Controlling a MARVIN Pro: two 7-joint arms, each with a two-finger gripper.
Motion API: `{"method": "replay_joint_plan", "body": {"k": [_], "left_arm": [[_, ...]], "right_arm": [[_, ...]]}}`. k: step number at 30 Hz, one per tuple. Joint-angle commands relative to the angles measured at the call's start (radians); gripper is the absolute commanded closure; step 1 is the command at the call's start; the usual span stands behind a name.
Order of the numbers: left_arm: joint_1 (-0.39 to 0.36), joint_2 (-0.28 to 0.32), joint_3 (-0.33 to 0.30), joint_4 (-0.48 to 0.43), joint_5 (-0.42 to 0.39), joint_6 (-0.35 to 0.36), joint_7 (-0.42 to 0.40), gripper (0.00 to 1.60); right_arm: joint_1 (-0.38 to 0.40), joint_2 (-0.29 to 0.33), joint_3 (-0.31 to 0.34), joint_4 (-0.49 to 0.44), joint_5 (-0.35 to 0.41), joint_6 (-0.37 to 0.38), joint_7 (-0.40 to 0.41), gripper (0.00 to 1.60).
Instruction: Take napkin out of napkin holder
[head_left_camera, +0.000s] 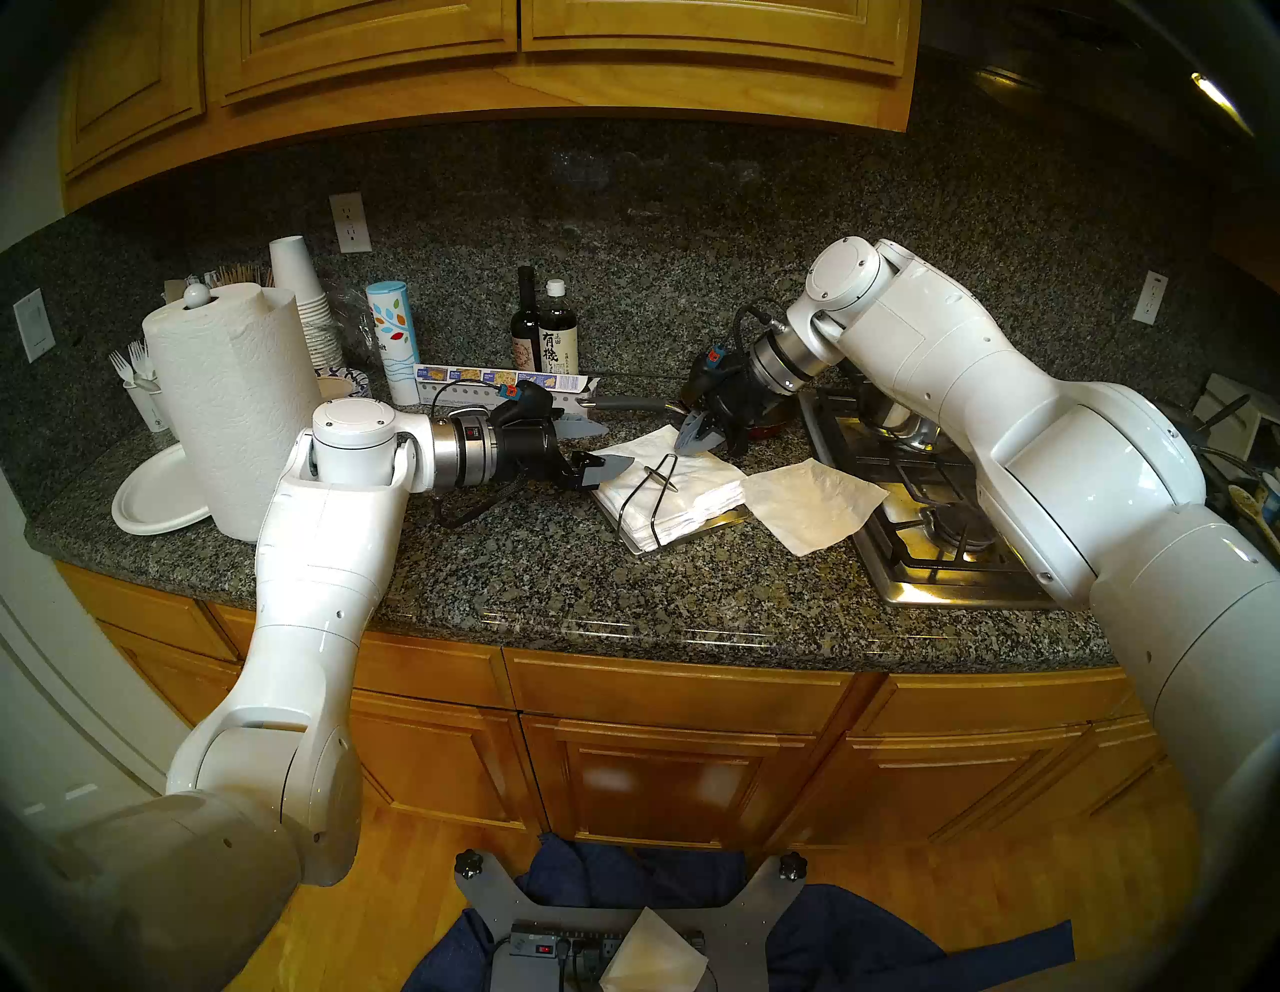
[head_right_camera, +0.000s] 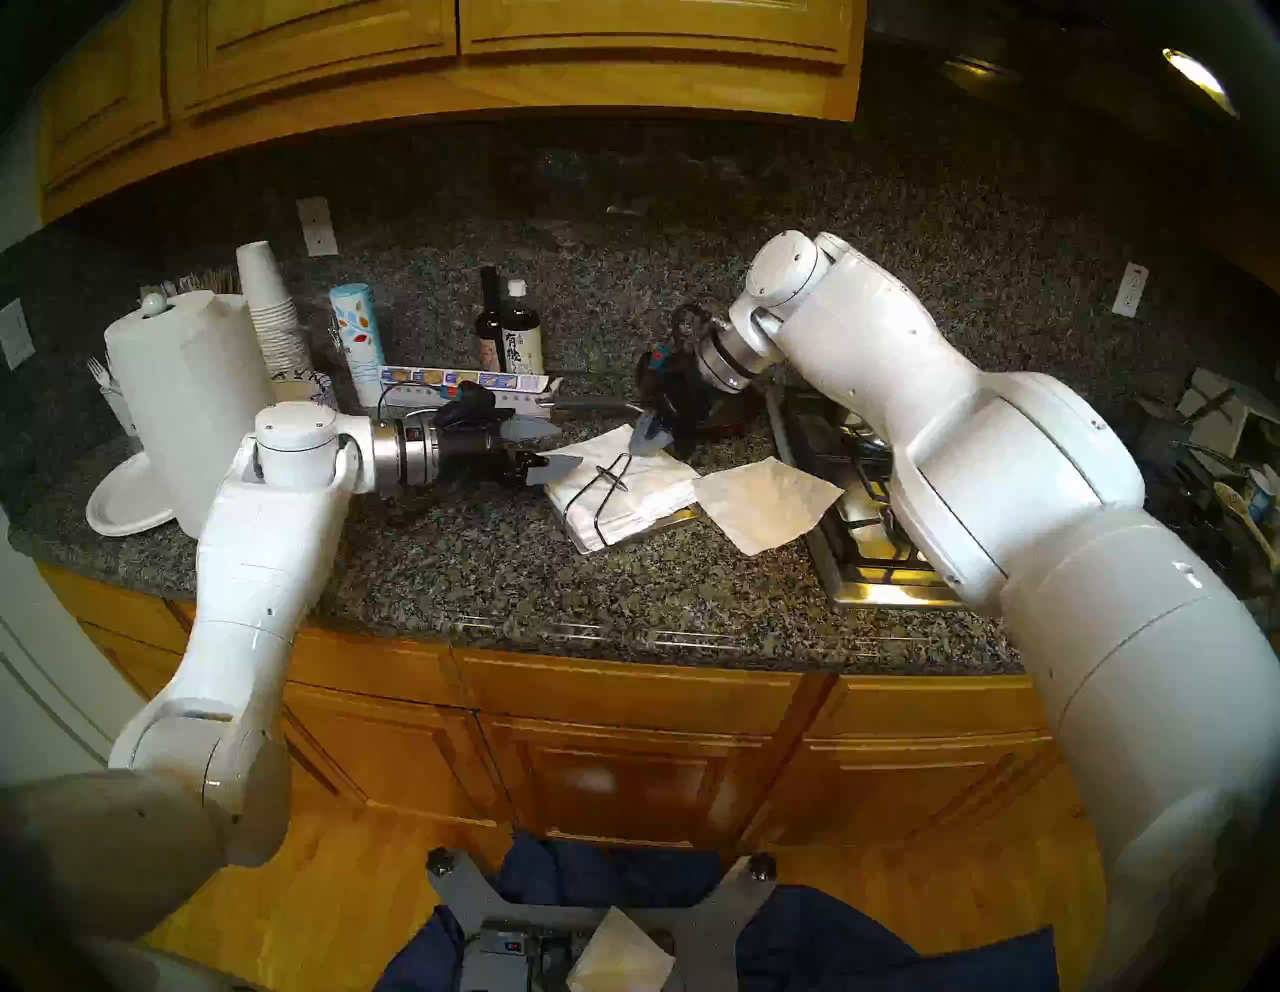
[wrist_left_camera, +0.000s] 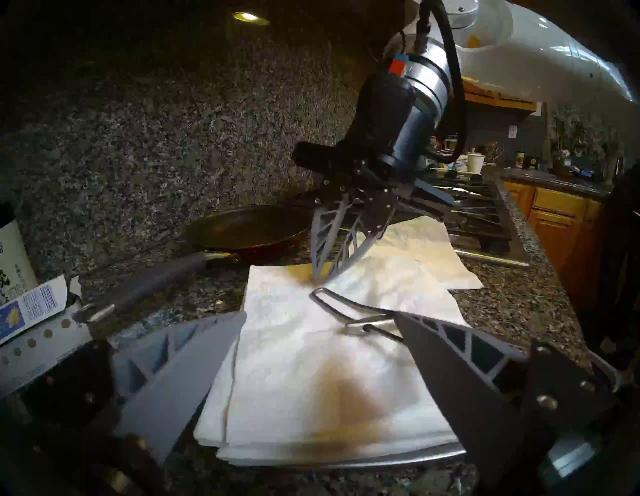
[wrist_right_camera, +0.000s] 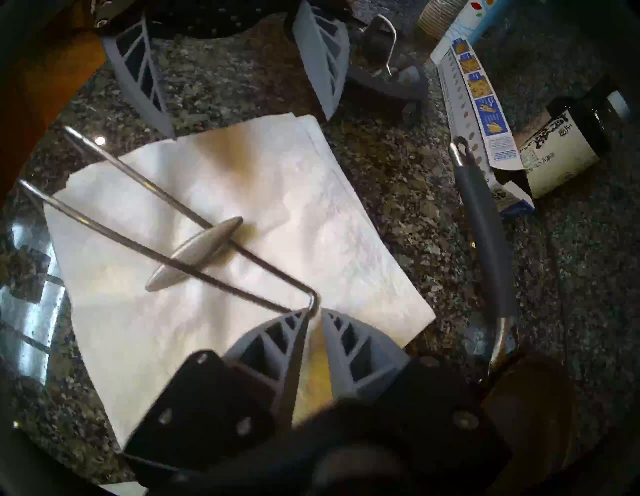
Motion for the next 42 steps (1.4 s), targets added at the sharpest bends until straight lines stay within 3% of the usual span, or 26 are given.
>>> {"method": "replay_joint_plan", "body": {"k": [1, 18, 42], "left_arm": [[-0.03, -0.002, -0.011, -0.03, -0.008, 0.002, 0.002, 0.03], [-0.021, -0.005, -0.017, -0.04, -0.007, 0.006, 0.004, 0.04], [-0.012, -0.004, -0.03, -0.056, -0.007, 0.003, 0.0, 0.04]], "right_arm": [[0.057, -0.017, 0.019, 0.013, 0.009, -0.012, -0.006, 0.95], [0.067, -0.038, 0.012, 0.065, 0.004, -0.041, 0.02, 0.9], [0.103, -0.088, -0.009, 0.143, -0.04, -0.058, 0.033, 0.95]]}}
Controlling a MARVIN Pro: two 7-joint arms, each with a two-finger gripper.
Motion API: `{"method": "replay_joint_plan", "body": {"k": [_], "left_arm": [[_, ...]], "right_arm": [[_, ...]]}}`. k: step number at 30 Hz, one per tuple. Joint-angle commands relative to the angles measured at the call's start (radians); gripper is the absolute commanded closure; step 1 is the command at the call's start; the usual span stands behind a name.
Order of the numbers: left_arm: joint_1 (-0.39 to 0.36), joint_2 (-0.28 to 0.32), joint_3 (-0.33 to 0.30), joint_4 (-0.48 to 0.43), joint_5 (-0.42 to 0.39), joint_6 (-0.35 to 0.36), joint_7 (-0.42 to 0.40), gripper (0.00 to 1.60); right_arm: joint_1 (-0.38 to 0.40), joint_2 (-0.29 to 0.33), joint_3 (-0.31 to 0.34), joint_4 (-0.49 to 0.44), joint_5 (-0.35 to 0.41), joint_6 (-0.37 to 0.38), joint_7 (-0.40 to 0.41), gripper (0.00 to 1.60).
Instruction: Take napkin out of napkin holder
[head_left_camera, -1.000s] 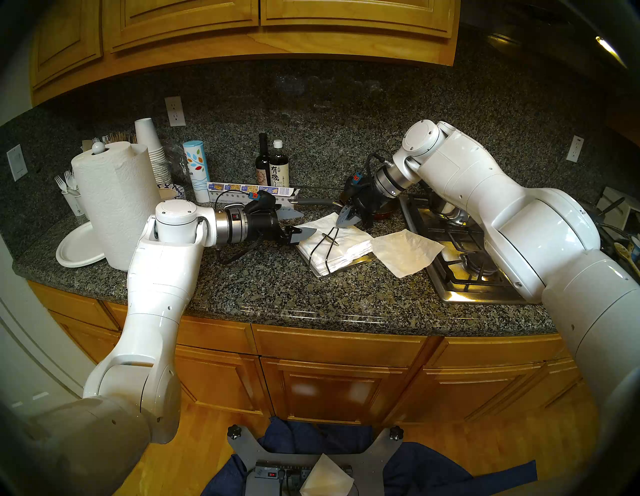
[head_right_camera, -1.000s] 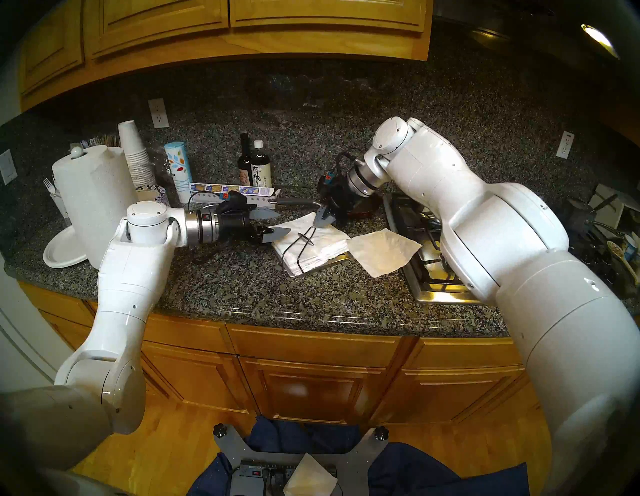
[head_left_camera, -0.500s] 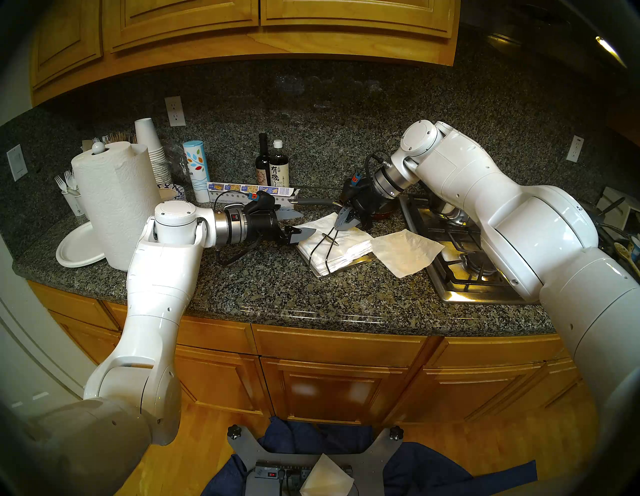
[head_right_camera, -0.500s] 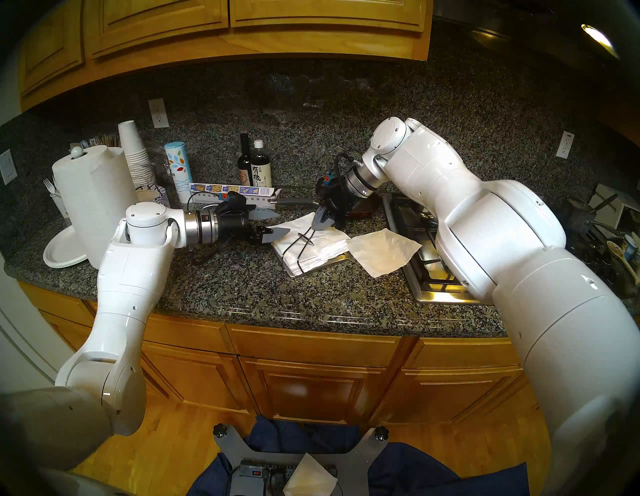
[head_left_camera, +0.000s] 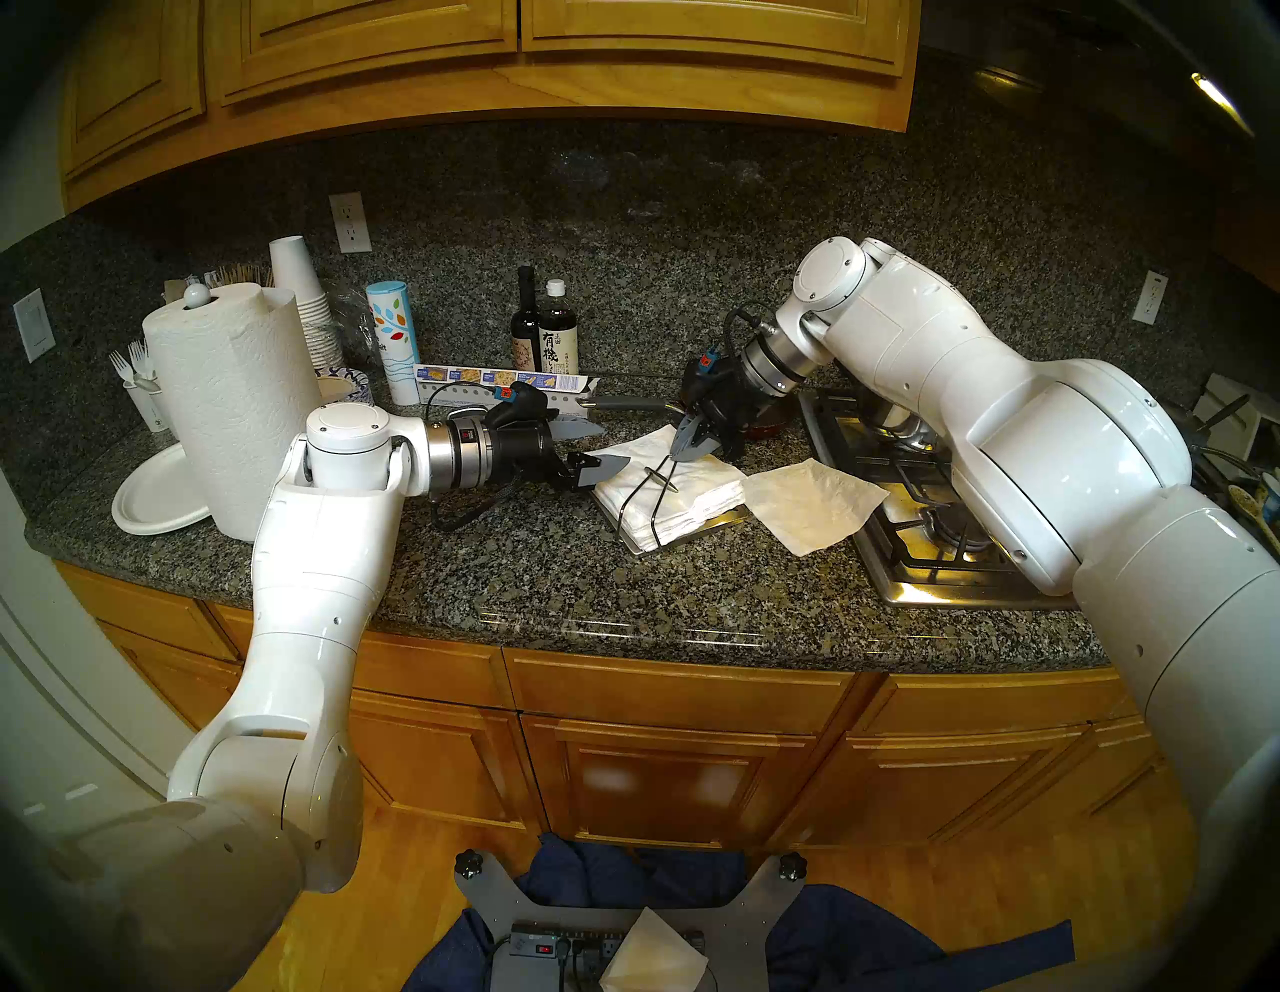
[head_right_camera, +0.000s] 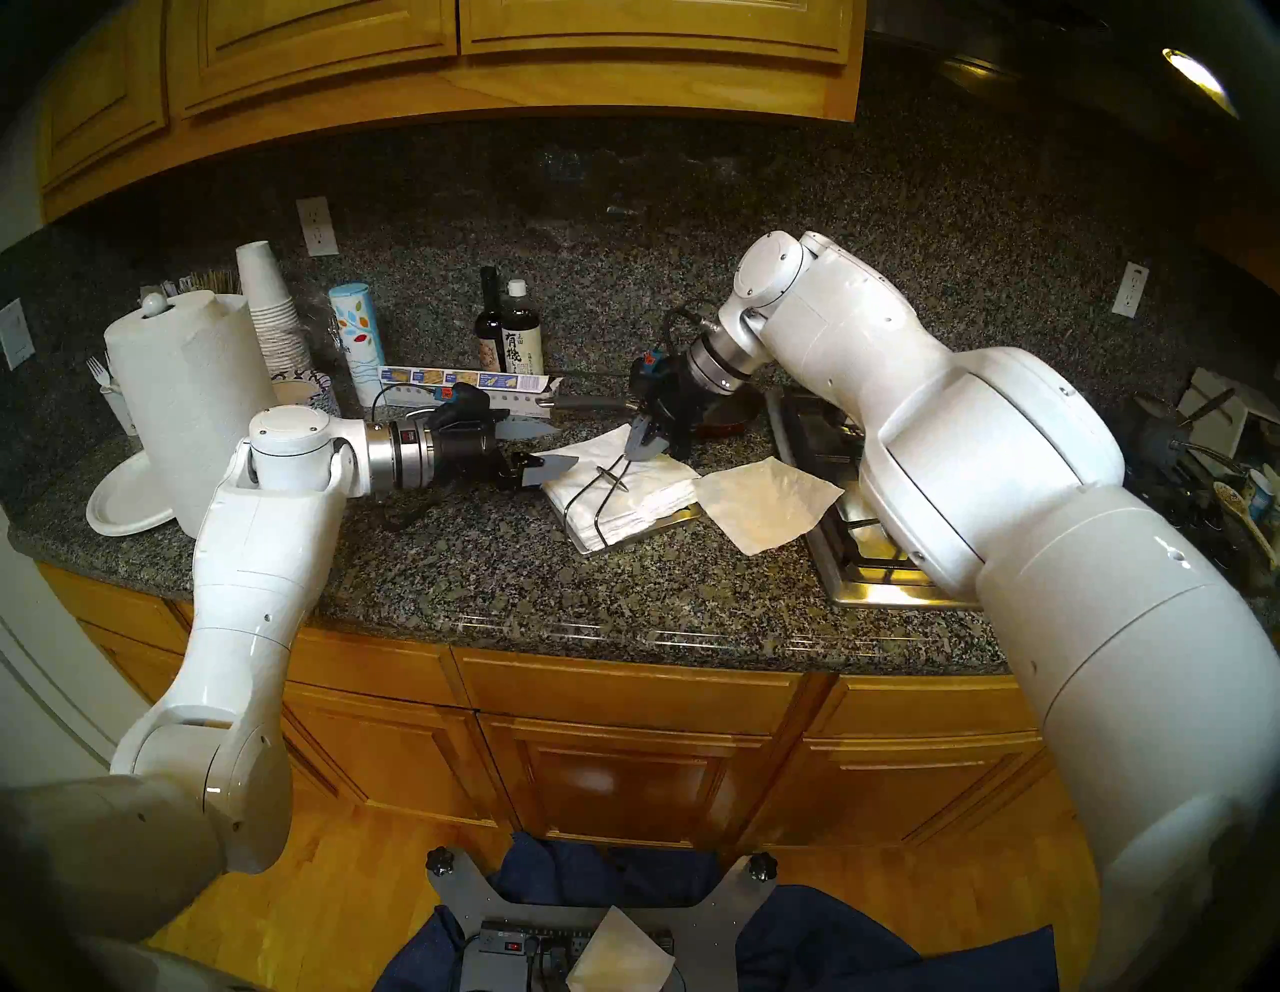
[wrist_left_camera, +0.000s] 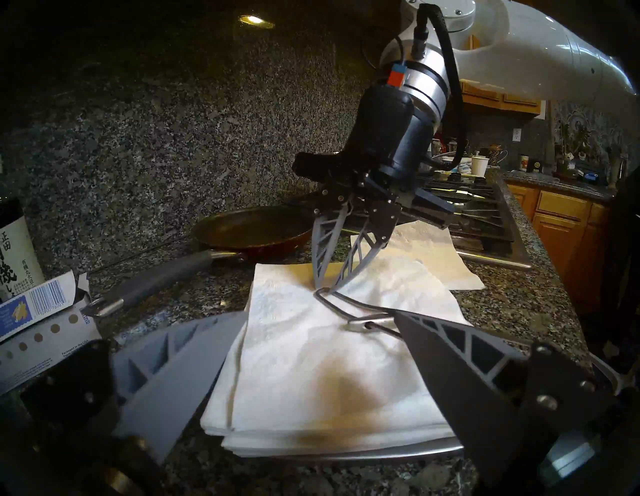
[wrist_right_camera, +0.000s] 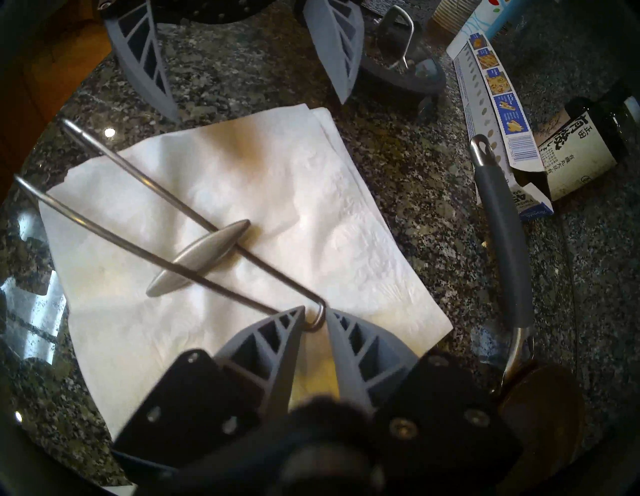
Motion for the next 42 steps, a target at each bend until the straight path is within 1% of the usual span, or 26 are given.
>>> {"method": "replay_joint_plan", "body": {"k": [1, 5, 13, 23, 25, 26, 29, 31, 32, 37, 38, 42], "left_arm": [[-0.031, -0.001, -0.008, -0.033, -0.01, -0.001, -0.003, 0.04], [-0.03, -0.002, -0.009, -0.036, -0.009, 0.0, -0.003, 0.04], [-0.023, -0.002, -0.014, -0.047, -0.01, 0.004, -0.003, 0.04], [-0.013, -0.003, -0.022, -0.058, -0.011, 0.008, -0.002, 0.05], [-0.011, -0.003, -0.024, -0.058, -0.011, 0.008, -0.002, 0.04], [-0.011, -0.003, -0.024, -0.059, -0.011, 0.008, -0.003, 0.04], [-0.01, -0.004, -0.026, -0.059, -0.011, 0.009, -0.003, 0.04], [-0.009, -0.004, -0.026, -0.059, -0.01, 0.008, -0.003, 0.04], [-0.009, -0.004, -0.027, -0.059, -0.01, 0.008, -0.003, 0.04], [-0.01, -0.004, -0.027, -0.057, -0.009, 0.007, -0.004, 0.04], [-0.01, -0.004, -0.027, -0.057, -0.009, 0.007, -0.004, 0.03], [-0.01, -0.005, -0.028, -0.057, -0.009, 0.006, -0.004, 0.03]], "right_arm": [[0.062, -0.014, 0.002, 0.015, -0.005, -0.002, 0.012, 0.95], [0.069, -0.025, -0.003, 0.032, -0.017, -0.008, 0.017, 1.0], [0.077, -0.053, -0.002, 0.069, -0.032, -0.022, 0.021, 0.97], [0.088, -0.08, -0.001, 0.109, -0.049, -0.042, 0.013, 0.97], [0.088, -0.084, -0.001, 0.115, -0.052, -0.045, 0.01, 0.98], [0.089, -0.086, 0.0, 0.119, -0.053, -0.047, 0.009, 1.02], [0.088, -0.093, 0.002, 0.131, -0.056, -0.053, 0.007, 1.05], [0.088, -0.095, 0.005, 0.137, -0.056, -0.056, 0.001, 0.98], [0.09, -0.096, 0.006, 0.141, -0.057, -0.059, 0.0, 0.97], [0.104, -0.096, 0.012, 0.151, -0.059, -0.066, 0.0, 0.95], [0.105, -0.097, 0.012, 0.152, -0.06, -0.066, 0.001, 0.92], [0.111, -0.098, 0.013, 0.158, -0.065, -0.071, 0.002, 0.92]]}}
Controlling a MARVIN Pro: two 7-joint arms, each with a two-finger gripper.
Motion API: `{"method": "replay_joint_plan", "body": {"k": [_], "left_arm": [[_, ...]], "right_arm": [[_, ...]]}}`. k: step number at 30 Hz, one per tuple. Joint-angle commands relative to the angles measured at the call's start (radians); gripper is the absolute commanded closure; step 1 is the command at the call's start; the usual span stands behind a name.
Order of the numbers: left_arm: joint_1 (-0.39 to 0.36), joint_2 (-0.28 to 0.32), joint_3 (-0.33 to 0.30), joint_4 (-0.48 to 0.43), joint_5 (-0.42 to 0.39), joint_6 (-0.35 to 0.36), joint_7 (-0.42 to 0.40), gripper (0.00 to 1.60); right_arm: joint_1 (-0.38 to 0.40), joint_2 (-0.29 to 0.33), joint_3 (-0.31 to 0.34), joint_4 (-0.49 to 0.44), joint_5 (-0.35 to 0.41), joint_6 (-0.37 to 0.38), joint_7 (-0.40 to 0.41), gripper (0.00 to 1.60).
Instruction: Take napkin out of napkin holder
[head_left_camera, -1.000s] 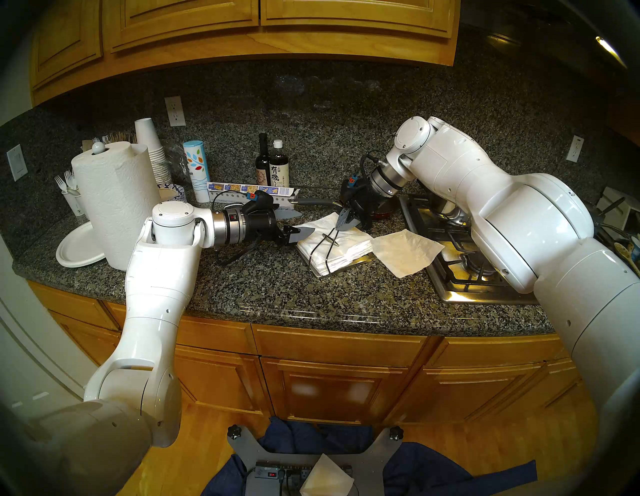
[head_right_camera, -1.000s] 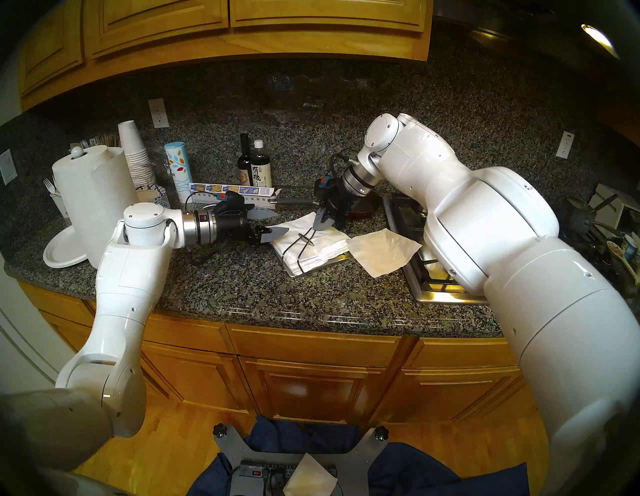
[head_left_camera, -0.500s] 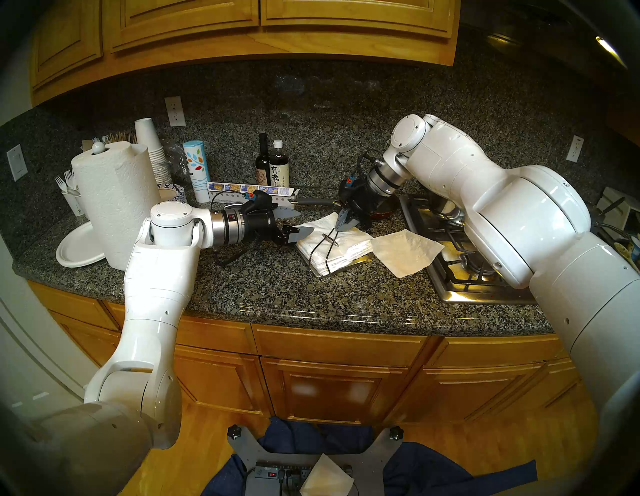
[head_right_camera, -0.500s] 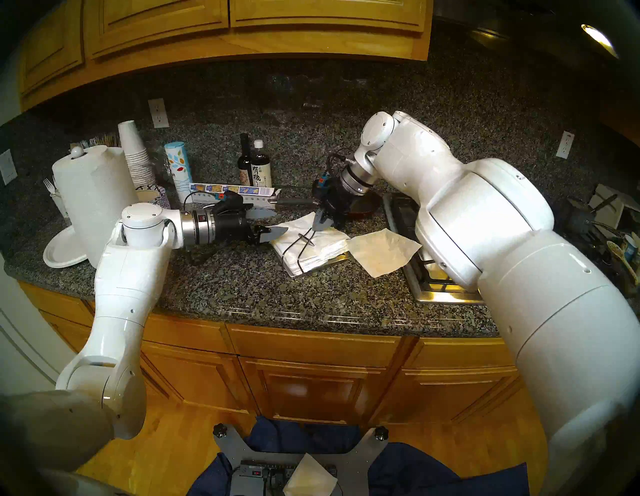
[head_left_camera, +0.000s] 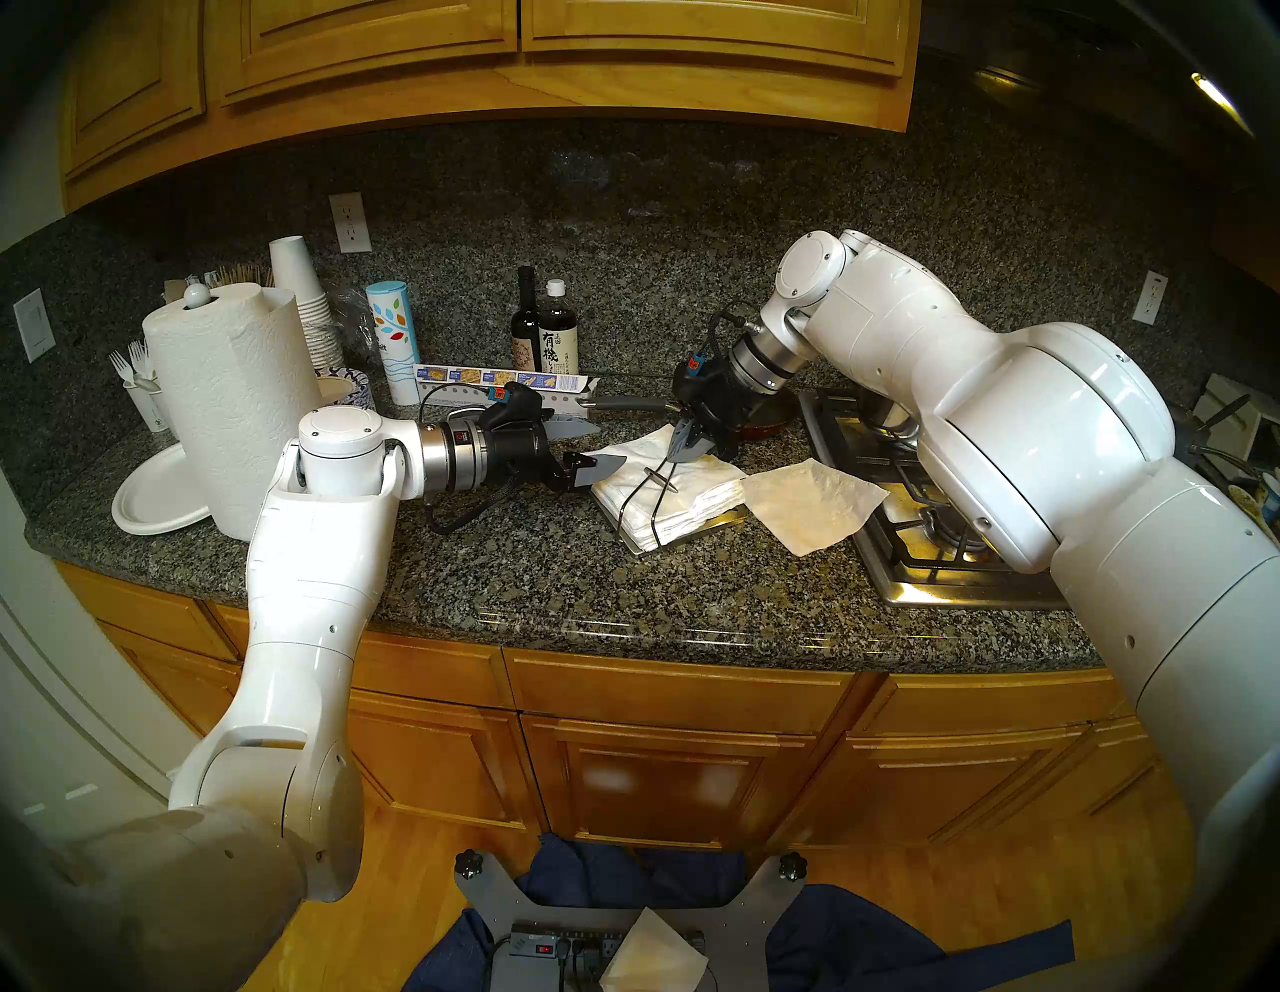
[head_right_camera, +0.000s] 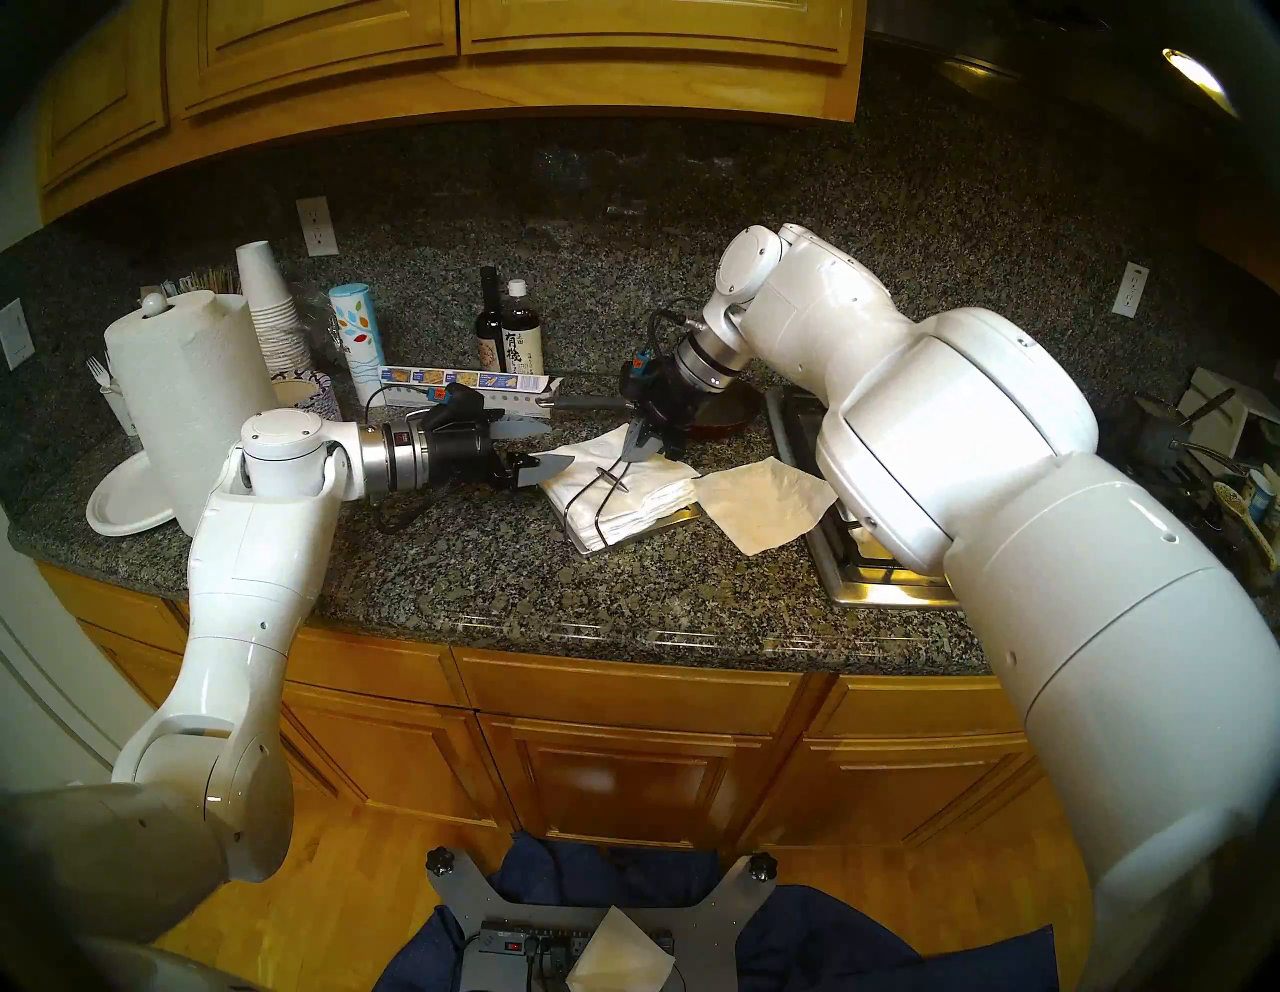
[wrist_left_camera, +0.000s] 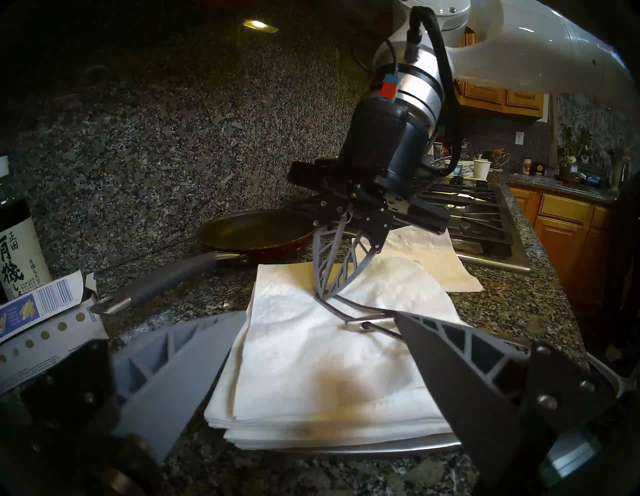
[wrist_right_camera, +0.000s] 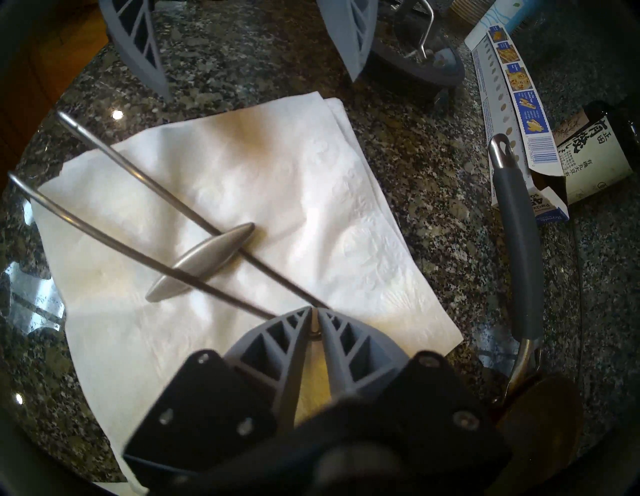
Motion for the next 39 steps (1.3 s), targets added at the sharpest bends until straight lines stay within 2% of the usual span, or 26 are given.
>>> {"method": "replay_joint_plan", "body": {"k": [1, 4, 39], "left_arm": [[-0.034, -0.001, -0.006, -0.024, -0.009, -0.003, -0.003, 0.03], [-0.035, -0.002, -0.006, -0.022, -0.009, -0.003, -0.004, 0.01], [-0.033, -0.008, -0.013, -0.029, -0.009, -0.005, -0.005, 0.0]], "right_arm": [[0.055, 0.0, 0.007, -0.004, 0.001, -0.001, -0.005, 0.9], [0.061, -0.002, 0.006, -0.002, -0.003, -0.002, -0.002, 0.87], [0.056, -0.028, -0.002, 0.028, -0.052, -0.012, -0.017, 0.9]]}}
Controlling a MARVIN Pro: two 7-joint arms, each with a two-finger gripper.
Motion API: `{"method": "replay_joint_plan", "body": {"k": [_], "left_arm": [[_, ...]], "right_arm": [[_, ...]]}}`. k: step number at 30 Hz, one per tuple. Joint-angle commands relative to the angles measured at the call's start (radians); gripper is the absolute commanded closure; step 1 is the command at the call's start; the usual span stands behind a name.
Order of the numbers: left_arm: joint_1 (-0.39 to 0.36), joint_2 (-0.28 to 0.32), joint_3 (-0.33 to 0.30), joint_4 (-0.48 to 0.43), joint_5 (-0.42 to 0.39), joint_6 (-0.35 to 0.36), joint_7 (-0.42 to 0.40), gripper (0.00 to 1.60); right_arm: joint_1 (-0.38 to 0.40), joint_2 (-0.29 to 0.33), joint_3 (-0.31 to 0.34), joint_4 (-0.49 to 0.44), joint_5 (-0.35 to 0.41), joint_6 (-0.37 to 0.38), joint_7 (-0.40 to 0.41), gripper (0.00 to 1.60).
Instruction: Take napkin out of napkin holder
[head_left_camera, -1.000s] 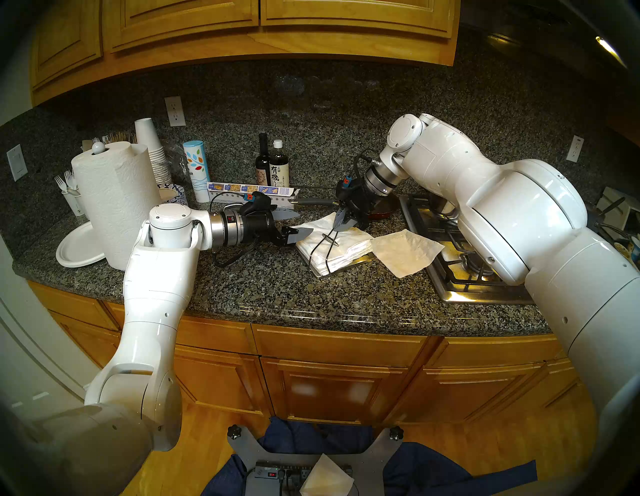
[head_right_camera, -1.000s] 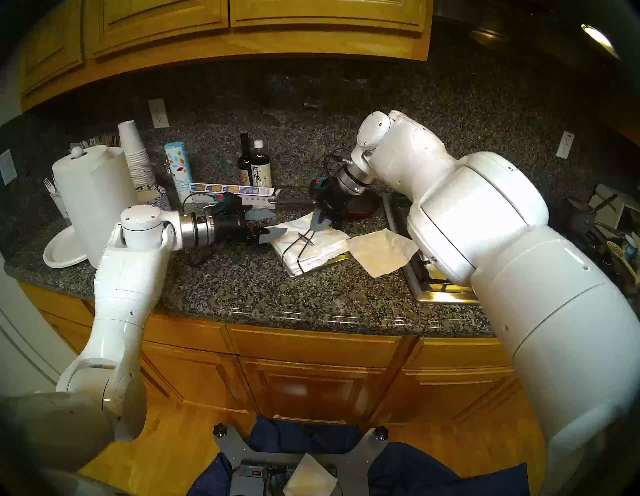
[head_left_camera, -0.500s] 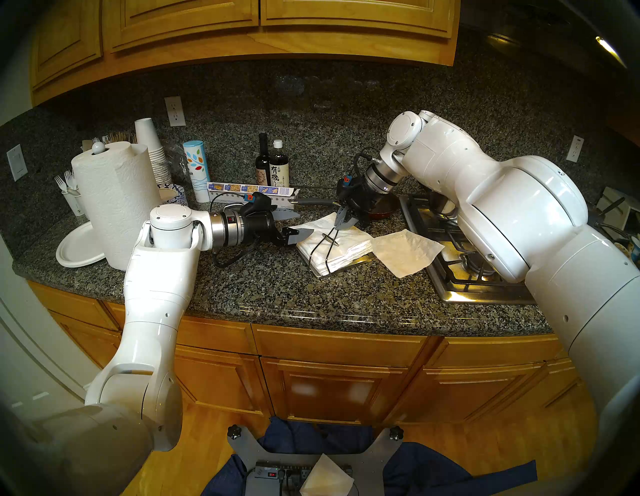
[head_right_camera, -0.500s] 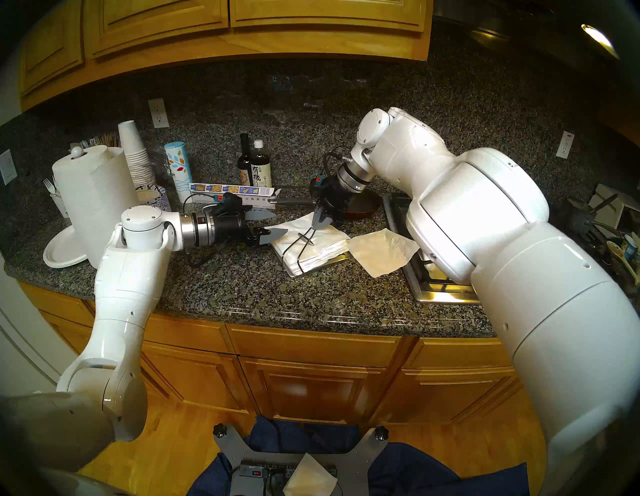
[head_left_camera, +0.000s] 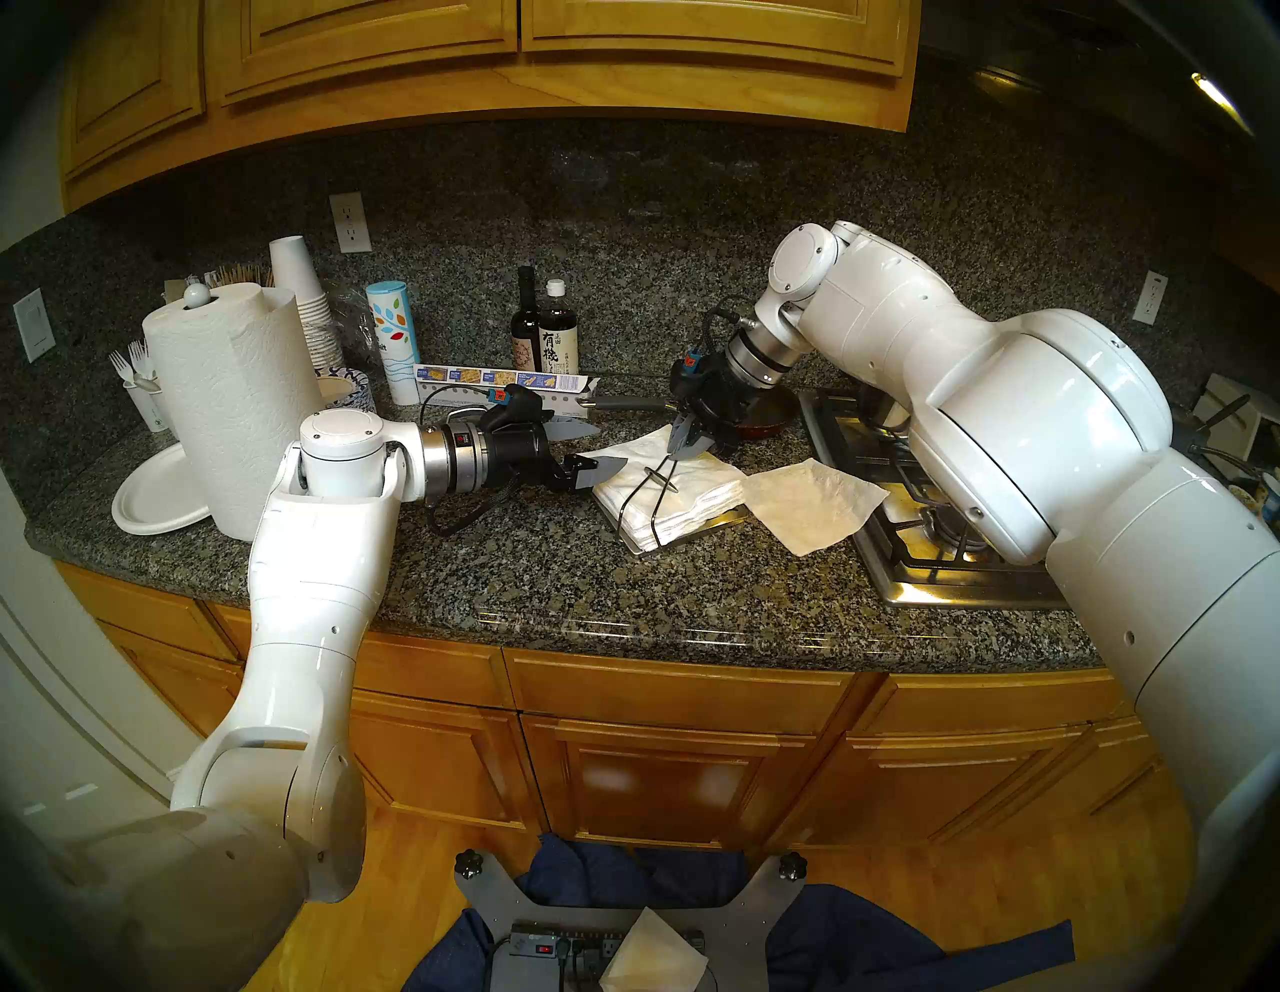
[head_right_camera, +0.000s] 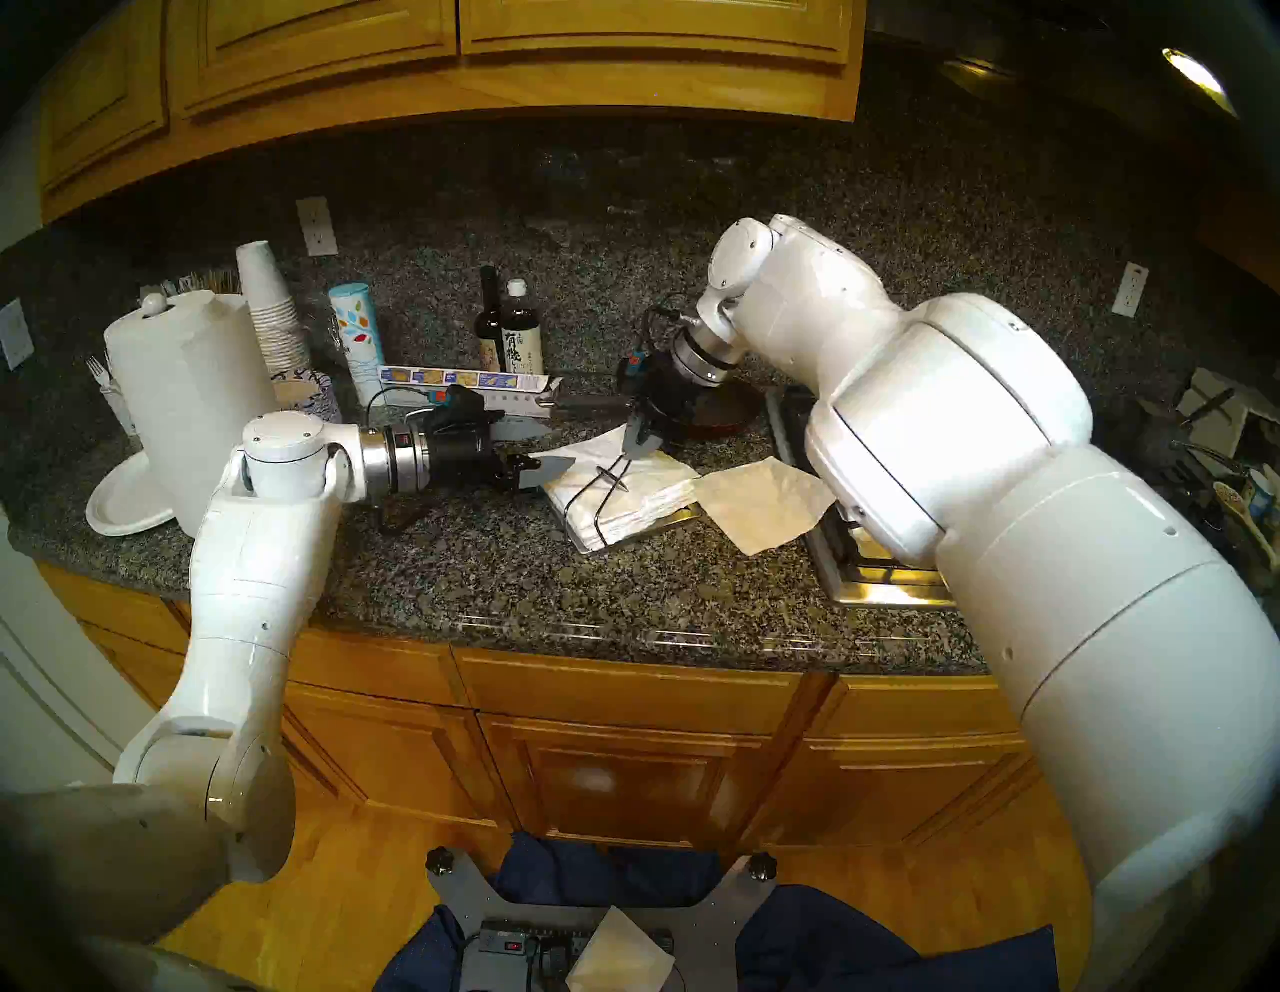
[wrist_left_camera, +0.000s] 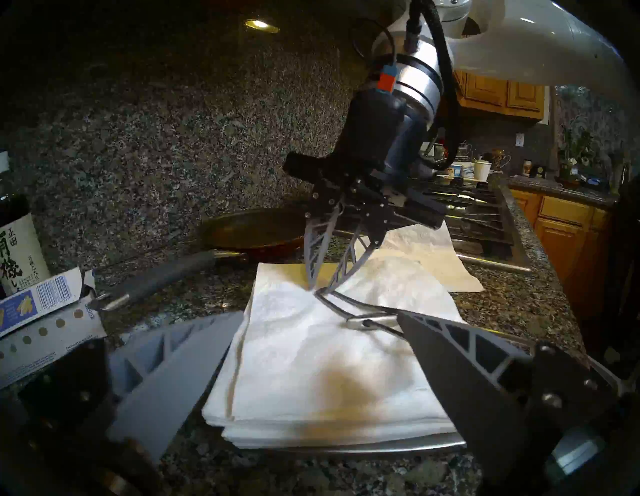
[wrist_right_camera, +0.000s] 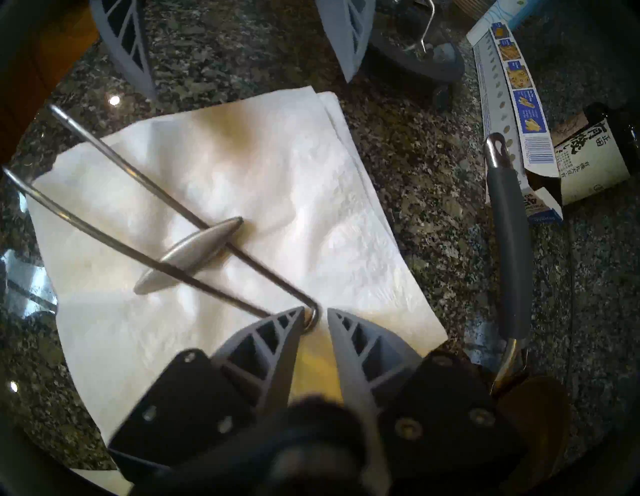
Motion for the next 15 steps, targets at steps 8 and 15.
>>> {"method": "replay_joint_plan", "body": {"k": [8, 15], "left_arm": [[-0.032, -0.005, -0.009, -0.041, -0.01, 0.001, -0.005, 0.0], [-0.03, -0.006, -0.014, -0.043, -0.01, 0.001, -0.005, 0.0]], "right_arm": [[0.035, -0.006, -0.002, 0.003, -0.012, -0.009, 0.011, 1.04], [0.036, -0.011, -0.002, 0.006, -0.019, -0.013, 0.019, 1.17]]}}
